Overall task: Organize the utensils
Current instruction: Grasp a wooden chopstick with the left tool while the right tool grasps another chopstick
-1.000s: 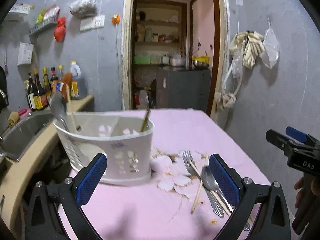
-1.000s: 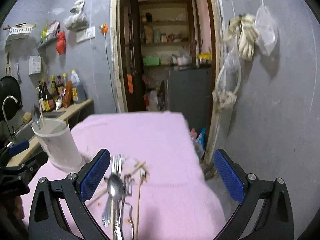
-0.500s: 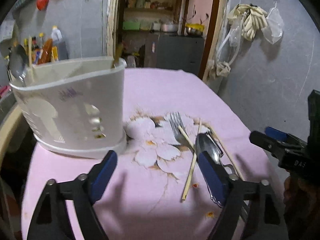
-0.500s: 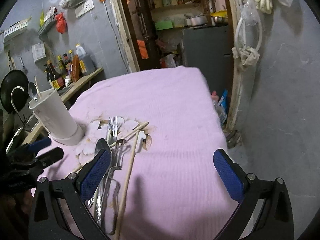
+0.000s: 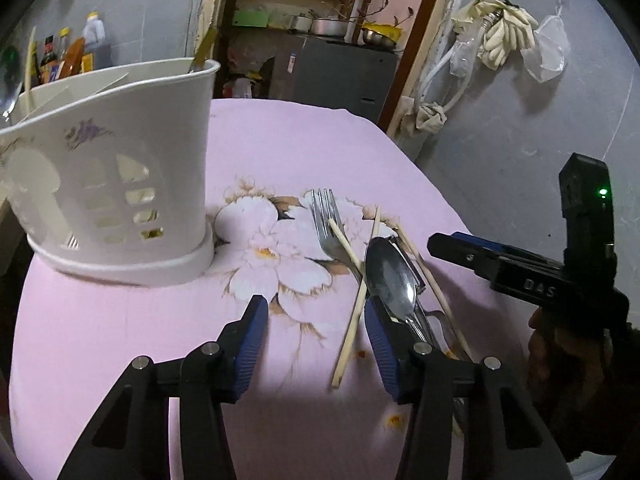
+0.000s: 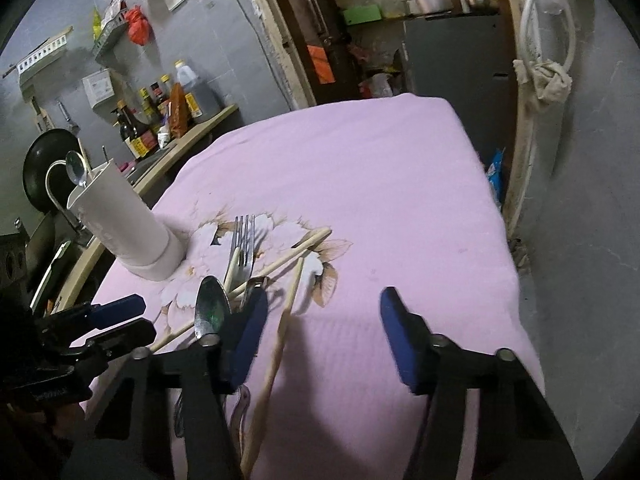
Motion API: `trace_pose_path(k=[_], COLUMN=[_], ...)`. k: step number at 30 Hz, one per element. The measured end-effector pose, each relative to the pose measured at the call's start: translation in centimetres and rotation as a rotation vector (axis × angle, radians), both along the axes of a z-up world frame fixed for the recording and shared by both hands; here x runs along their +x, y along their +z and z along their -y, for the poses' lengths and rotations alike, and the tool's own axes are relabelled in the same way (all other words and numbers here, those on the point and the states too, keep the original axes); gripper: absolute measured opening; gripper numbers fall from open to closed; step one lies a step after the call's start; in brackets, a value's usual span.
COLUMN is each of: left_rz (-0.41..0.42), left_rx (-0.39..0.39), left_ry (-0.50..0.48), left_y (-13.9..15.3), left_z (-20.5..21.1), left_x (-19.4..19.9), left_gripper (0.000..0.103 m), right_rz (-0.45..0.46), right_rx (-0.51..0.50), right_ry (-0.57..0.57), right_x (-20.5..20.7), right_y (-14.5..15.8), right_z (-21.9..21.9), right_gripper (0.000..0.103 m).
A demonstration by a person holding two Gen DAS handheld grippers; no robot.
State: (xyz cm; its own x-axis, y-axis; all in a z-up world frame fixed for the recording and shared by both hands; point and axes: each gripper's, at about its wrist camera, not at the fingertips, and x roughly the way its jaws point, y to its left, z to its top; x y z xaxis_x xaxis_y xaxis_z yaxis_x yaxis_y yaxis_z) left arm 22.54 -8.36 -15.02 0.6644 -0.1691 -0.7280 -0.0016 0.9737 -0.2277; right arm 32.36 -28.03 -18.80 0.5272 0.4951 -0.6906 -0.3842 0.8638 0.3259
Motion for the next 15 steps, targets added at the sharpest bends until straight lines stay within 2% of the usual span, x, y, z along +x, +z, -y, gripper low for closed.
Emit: trace_pose_path(k=[3,11,15], left_rz=[-0.028,-0.093,-0.097], left_rx=[-0.026,-0.108,-0.119], left_ry=[0.014,0.033,0.022], left_y=[-0.2,-1.3,-1.5], left_z=[-0.2,0.1,0.5], left_x=[-0.4,-1.6,-1.4], left_gripper=[0.045,0.036,0.026], right_rz=[-0.018,-0.038,-0.052], right_rx=[-0.006,-0.005,-0.003], right_ry=[0.017,0.034,0.052], right_x=[0.2,0.5,0.7], right_y=[-0.3,-0.5,-0.6], right_z=[-0.5,-0.6,-1.0], right_gripper=[0.036,0.028,0.028])
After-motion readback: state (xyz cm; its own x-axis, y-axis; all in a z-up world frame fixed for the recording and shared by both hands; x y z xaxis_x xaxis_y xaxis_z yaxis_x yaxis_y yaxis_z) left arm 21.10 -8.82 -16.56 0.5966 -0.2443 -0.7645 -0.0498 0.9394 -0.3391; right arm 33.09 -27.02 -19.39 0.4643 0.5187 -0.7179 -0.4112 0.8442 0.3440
